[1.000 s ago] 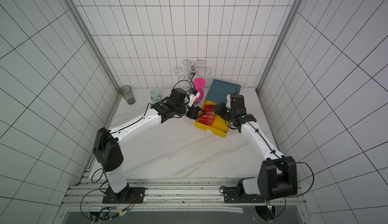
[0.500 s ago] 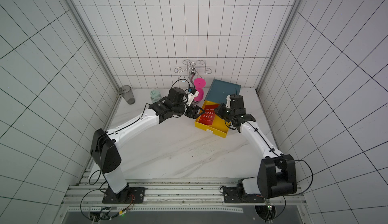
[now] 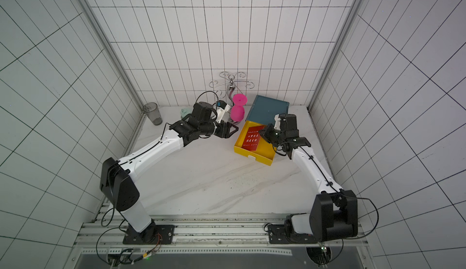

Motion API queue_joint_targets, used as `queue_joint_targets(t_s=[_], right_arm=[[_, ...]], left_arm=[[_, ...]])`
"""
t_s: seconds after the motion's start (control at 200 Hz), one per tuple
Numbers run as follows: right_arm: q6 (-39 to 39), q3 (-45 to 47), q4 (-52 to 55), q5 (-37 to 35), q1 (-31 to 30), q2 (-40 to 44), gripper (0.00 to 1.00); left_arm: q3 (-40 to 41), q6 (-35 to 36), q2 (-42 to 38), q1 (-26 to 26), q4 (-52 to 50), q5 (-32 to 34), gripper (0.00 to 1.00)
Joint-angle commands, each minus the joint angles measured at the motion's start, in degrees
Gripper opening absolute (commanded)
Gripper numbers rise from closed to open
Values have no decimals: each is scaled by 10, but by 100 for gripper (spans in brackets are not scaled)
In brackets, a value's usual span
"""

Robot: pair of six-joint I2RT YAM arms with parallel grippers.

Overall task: Take the postcards out of the drawer
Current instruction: Pick up the postcard from the drawer.

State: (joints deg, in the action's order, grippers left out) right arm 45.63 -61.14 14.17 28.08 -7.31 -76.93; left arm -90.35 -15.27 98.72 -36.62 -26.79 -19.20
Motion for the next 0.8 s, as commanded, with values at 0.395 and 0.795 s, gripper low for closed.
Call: queue_joint_targets(t_s=[0.395, 0.795], right_arm=[[28, -101, 18, 115, 35, 37, 0], [28, -111, 6, 182, 60, 61, 0]], left_arm=[[32, -6, -64, 37, 23, -11, 67], [72, -39, -102, 75, 54, -79, 67]])
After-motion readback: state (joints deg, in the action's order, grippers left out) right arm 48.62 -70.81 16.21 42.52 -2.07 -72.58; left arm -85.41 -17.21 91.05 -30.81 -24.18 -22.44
